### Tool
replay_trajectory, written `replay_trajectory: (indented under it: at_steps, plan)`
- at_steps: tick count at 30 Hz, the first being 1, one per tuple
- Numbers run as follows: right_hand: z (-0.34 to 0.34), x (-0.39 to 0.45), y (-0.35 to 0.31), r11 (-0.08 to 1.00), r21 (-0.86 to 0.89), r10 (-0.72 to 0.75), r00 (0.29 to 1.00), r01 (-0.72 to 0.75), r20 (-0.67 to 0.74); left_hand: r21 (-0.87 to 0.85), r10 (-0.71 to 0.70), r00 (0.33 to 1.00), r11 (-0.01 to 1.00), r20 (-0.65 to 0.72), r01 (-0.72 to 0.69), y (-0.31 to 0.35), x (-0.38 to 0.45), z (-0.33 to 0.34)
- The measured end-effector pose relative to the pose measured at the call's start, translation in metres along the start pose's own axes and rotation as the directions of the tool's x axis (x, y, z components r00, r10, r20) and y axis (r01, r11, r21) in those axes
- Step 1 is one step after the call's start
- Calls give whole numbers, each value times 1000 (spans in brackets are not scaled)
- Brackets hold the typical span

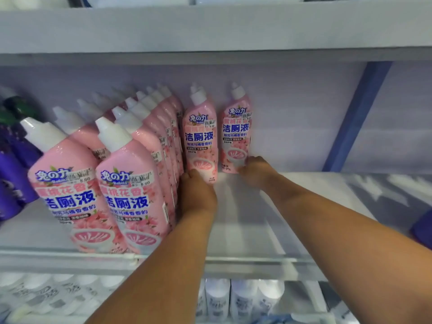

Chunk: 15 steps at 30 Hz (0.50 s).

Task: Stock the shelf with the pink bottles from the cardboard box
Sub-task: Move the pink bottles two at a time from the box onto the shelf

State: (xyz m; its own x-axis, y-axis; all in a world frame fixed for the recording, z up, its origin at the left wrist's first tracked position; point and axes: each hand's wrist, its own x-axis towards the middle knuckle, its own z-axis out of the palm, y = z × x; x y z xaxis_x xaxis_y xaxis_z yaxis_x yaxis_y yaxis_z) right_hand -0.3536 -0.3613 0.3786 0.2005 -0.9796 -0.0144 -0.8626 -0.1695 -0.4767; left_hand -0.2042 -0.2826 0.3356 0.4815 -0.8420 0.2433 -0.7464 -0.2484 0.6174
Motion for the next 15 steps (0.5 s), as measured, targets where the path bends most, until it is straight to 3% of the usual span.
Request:
replay_trajectory:
  at_steps: [4, 8, 15]
  plan:
    - [7, -50, -4, 994, 61, -90, 996, 90, -3, 87, 143, 980, 984, 138, -156, -3, -16, -23]
    - [5, -102, -15, 984, -156, -71, 995, 81, 69, 158, 209, 917, 948, 339, -275, -6, -47, -46]
    - [27, -203, -28, 936, -337, -101, 995, 102, 21, 31, 379, 851, 908, 362, -418, -15, -135, -94]
